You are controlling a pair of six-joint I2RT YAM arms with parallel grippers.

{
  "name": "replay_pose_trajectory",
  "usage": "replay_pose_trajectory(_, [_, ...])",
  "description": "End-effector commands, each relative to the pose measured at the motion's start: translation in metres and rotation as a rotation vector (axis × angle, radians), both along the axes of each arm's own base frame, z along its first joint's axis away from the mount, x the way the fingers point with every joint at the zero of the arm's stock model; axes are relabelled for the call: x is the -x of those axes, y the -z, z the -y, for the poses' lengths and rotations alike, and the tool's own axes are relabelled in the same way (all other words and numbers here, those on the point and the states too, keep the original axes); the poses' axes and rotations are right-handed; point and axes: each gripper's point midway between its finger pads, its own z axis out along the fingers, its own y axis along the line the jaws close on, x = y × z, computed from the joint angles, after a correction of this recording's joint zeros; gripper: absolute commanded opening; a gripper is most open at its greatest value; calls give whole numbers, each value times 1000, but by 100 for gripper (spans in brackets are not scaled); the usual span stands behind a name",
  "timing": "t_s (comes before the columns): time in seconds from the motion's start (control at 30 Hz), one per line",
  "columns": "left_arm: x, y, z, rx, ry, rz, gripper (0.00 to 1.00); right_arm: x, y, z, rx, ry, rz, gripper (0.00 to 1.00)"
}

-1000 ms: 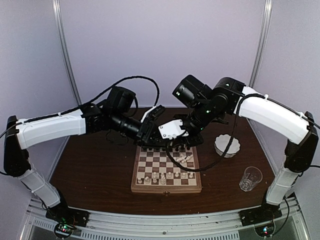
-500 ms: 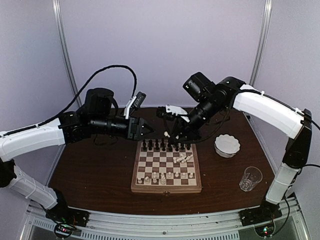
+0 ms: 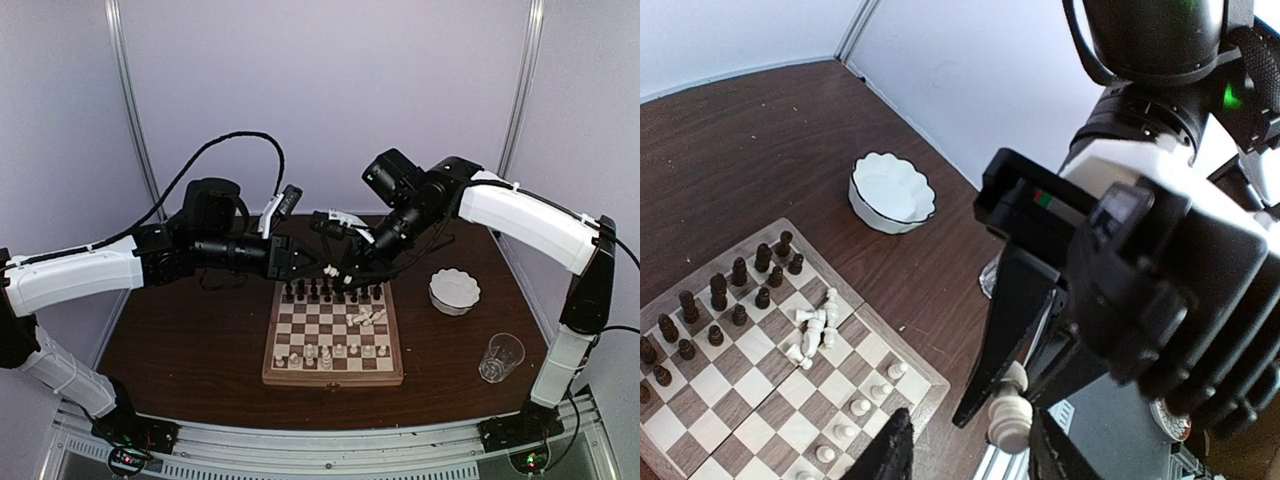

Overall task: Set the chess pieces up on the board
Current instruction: Pass from the right arm to the left

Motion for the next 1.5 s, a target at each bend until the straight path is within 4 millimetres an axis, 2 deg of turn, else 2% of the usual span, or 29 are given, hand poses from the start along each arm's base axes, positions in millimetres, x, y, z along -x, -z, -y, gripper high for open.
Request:
replay_pose_trajectory(0.0, [2,-19,7,57,28,41,42,-2,-9,-7,-56,-1,-23,13])
replay_pose_trajectory(0.17, [5,-16,12,55,55,12,42,-6,-11,-7,-69,9,-32,13])
replay_pose_trajectory(0.53, [5,-15,19,64,82,-5,19,-7,-10,-7,-71,19,-35,13])
replay_pose_trajectory(0.63, [3,-14,18,52,69,6,17,-6,-12,-2,-67,16,-33,19])
replay_pose_trajectory(0.73, [1,-6,14,-9,59,23,16,-8,-19,24,-74,24,-39,36])
replay_pose_trajectory(0.8, [2,1,10,-56,65,31,16,-18,-23,56,-89,83,-19,50])
replay_pose_trajectory(0.83, [4,6,10,-79,72,36,16,-23,-24,71,-92,115,-7,53])
replay_pose_trajectory(0.97, [17,36,15,-232,134,65,15,-34,-12,130,-73,227,-29,54])
replay_pose_trajectory(1.0, [21,41,19,-275,155,89,15,-37,-8,141,-76,262,-34,55])
replay_pose_trajectory(1.13, [46,85,31,-486,261,147,15,-45,15,180,-85,398,-19,55])
replay_pose_trajectory(1.2, [53,103,36,-559,299,167,15,-46,31,193,-74,449,-8,55])
replay_pose_trajectory(1.27, [59,117,40,-619,329,177,15,-47,39,200,-74,486,15,55])
replay_pose_trajectory(1.47, [61,151,41,-756,349,188,14,-42,37,203,-93,504,64,56])
